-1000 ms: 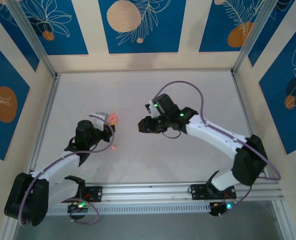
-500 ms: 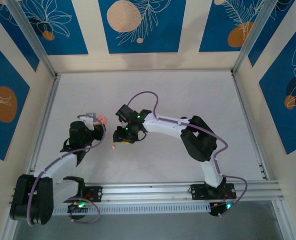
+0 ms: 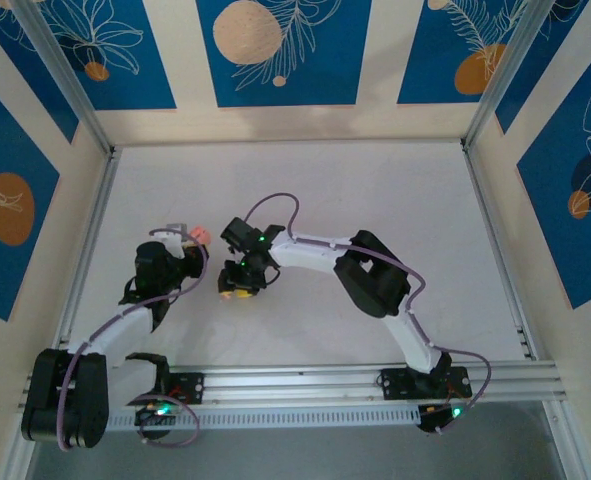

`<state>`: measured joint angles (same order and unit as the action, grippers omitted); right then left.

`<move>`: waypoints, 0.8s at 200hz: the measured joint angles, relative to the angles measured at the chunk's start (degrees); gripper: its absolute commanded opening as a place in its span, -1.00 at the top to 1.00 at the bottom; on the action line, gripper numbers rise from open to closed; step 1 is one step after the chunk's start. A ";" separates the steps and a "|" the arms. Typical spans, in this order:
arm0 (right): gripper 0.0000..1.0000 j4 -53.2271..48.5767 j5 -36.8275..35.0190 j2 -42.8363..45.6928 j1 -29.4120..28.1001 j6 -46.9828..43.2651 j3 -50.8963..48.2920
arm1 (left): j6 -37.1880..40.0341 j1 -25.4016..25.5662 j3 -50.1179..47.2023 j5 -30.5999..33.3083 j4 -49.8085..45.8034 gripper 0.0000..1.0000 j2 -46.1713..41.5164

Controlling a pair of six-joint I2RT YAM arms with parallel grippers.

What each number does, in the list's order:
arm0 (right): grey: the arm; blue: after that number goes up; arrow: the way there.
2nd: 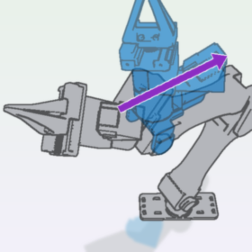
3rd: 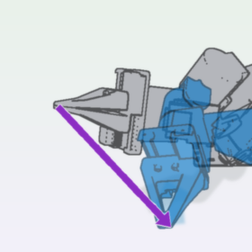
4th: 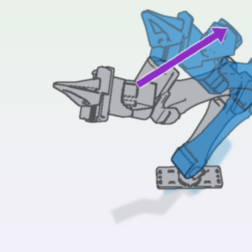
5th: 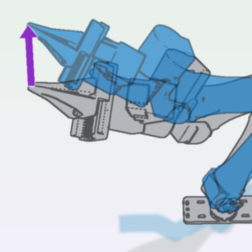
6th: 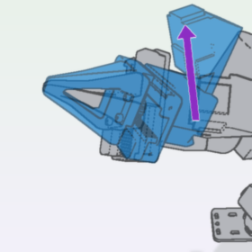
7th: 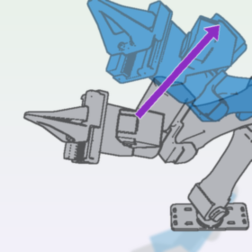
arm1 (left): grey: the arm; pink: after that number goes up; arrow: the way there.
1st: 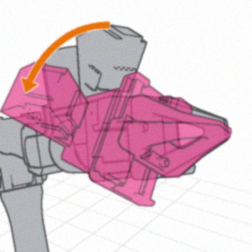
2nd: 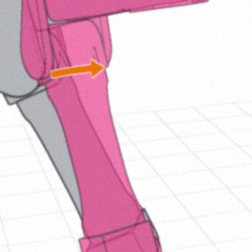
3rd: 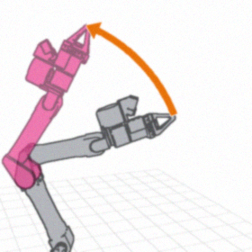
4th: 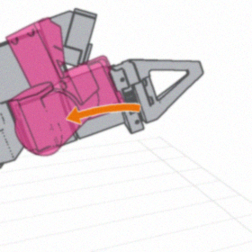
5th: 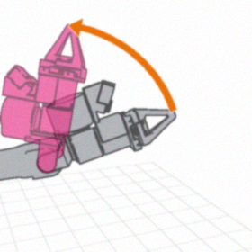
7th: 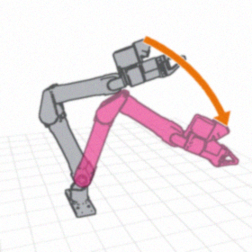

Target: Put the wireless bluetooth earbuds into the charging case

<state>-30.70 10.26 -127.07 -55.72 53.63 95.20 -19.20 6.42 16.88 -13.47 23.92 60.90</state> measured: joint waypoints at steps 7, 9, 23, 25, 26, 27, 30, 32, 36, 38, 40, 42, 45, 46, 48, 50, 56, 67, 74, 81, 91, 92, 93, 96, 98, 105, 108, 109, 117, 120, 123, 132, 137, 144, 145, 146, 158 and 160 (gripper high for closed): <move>0.20 -0.02 0.13 -0.52 0.00 0.00 0.35 | 0.00 -0.04 -0.07 0.00 0.07 0.73 -0.11; 0.20 0.00 0.13 -0.66 0.00 0.02 0.42 | 0.00 -0.04 -0.09 0.00 0.11 0.73 -0.11; 0.23 -0.24 0.28 -1.49 0.00 0.00 0.96 | 0.00 -0.07 -0.20 0.02 0.13 0.73 -0.50; 0.24 -0.37 0.31 -1.55 0.00 0.00 1.05 | 0.00 -0.07 -0.20 0.02 0.13 0.73 -0.61; 0.24 -0.44 0.33 -1.57 0.00 0.00 1.07 | 0.00 -0.07 -0.20 0.00 0.13 0.73 -0.63; 0.24 -0.46 0.35 -1.57 0.00 -0.02 1.09 | 0.00 -0.07 -0.22 0.00 0.13 0.73 -0.70; 0.25 -0.55 0.37 -1.62 0.02 0.00 1.20 | 0.00 -0.09 -0.24 0.02 0.13 0.73 -0.83; 0.25 -0.63 0.42 -1.64 0.02 -0.02 1.33 | 0.00 -0.11 -0.26 0.02 0.13 0.73 -0.94; 0.26 -0.63 0.39 -1.70 0.04 -0.02 1.57 | 0.00 -0.13 -0.28 0.02 0.11 0.73 -1.14; 0.26 -0.63 0.42 -1.77 0.07 -0.02 1.68 | 0.00 -0.15 -0.31 0.02 0.11 0.73 -1.22; 0.27 -0.66 0.42 -1.81 0.07 -0.02 1.88 | 0.00 -0.20 -0.33 0.02 0.13 0.73 -1.31; 0.27 -0.66 0.42 -1.90 0.07 -0.02 2.03 | 0.00 -0.20 -0.35 0.02 0.13 0.73 -1.42; 0.28 -0.63 0.42 -2.03 0.04 -0.04 2.23 | 0.00 -0.22 -0.35 0.02 0.11 0.73 -1.55; 0.28 -0.63 0.39 -2.08 0.04 -0.07 2.29 | 0.00 -0.22 -0.35 0.02 0.11 0.73 -1.57; 0.29 -0.63 0.42 -2.16 0.04 -0.04 2.47 | 0.00 -0.24 -0.35 0.02 0.11 0.73 -1.64; 0.29 -0.63 0.39 -2.21 0.04 -0.04 2.64 | 0.00 -0.26 -0.35 0.02 0.11 0.73 -1.73; 0.30 -0.68 0.35 -2.51 0.00 -0.13 3.04 | 0.00 -0.28 -0.35 0.02 0.11 0.73 -1.92; 0.33 -0.85 0.17 -2.97 -0.11 -0.44 3.45 | 0.00 -0.31 -0.35 0.02 0.11 0.73 -2.27; 0.34 -1.14 0.15 -3.28 -0.13 -0.63 3.67 | 0.00 -0.31 -0.35 0.00 0.11 0.73 -2.38; 0.34 -1.53 0.07 -3.45 -0.15 -0.72 3.87 | 0.00 -0.31 -0.35 0.02 0.13 0.73 -2.45; 0.35 -1.75 0.02 -3.48 -0.15 -0.72 4.13 | 0.00 -0.31 -0.35 0.02 0.09 0.73 -2.49; 0.35 -1.75 0.02 -3.48 -0.15 -0.72 4.13 | 0.00 -0.31 -0.35 0.02 0.09 0.73 -2.49; 0.35 -1.77 0.00 -3.48 -0.15 -0.74 4.13 | 0.00 -0.31 -0.35 0.00 0.09 0.73 -2.49; 0.35 -1.79 0.00 -3.48 -0.15 -0.74 4.13 | 0.00 -0.31 -0.35 0.00 0.11 0.73 -2.49; 0.35 -1.86 -0.04 -3.48 -0.17 -0.76 4.13 | 0.00 -0.31 -0.35 0.00 0.11 0.73 -2.49; 0.37 -1.95 -0.20 -3.56 -0.22 -0.92 4.15 | 0.00 -0.31 -0.35 0.02 0.09 0.73 -2.58; 0.38 -2.01 -0.22 -3.58 -0.20 -1.01 4.17 | 0.00 -0.31 -0.35 0.00 0.09 0.73 -2.62; 0.38 -2.03 -0.22 -3.58 -0.20 -1.03 4.20 | 0.00 -0.31 -0.35 0.02 0.09 0.73 -2.64; 0.40 -2.21 -0.24 -3.65 -0.20 -1.14 4.31 | 0.00 -0.31 -0.35 0.00 0.11 0.73 -2.78; 0.41 -2.34 -0.28 -3.67 -0.20 -1.20 4.37 | 0.00 -0.31 -0.35 0.00 0.11 0.73 -2.84; 0.41 -2.45 -0.42 -3.67 -0.20 -1.33 4.42 | 0.00 -0.31 -0.35 0.00 0.09 0.73 -2.91; 0.44 -2.78 -0.81 -3.69 -0.24 -1.64 4.50 | 0.00 -0.31 -0.35 0.00 0.09 0.73 -3.13; 0.46 -3.02 -1.07 -3.69 -0.31 -1.97 4.63 | 0.00 -0.31 -0.35 0.00 0.09 0.72 -3.23; 0.47 -3.30 -1.49 -3.69 -0.42 -2.38 4.74 | 0.00 -0.31 -0.35 0.00 0.07 0.72 -3.34; 0.47 -3.39 -1.60 -3.69 -0.44 -2.43 4.79 | 0.00 -0.31 -0.35 0.00 0.07 0.72 -3.37; 0.48 -3.45 -1.70 -3.69 -0.44 -2.47 4.79 | 0.00 -0.31 -0.35 0.00 0.07 0.72 -3.39; 0.49 -3.91 -2.60 -3.69 -0.59 -3.13 4.94 | 0.00 -0.31 -0.35 0.00 0.09 0.73 -3.50; 0.49 -3.93 -2.67 -3.69 -0.59 -3.21 4.96 | 0.00 -0.31 -0.35 0.00 0.09 0.73 -3.50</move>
<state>-34.63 7.60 -130.76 -56.31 50.41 100.16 -19.20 6.11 16.53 -13.47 24.01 57.41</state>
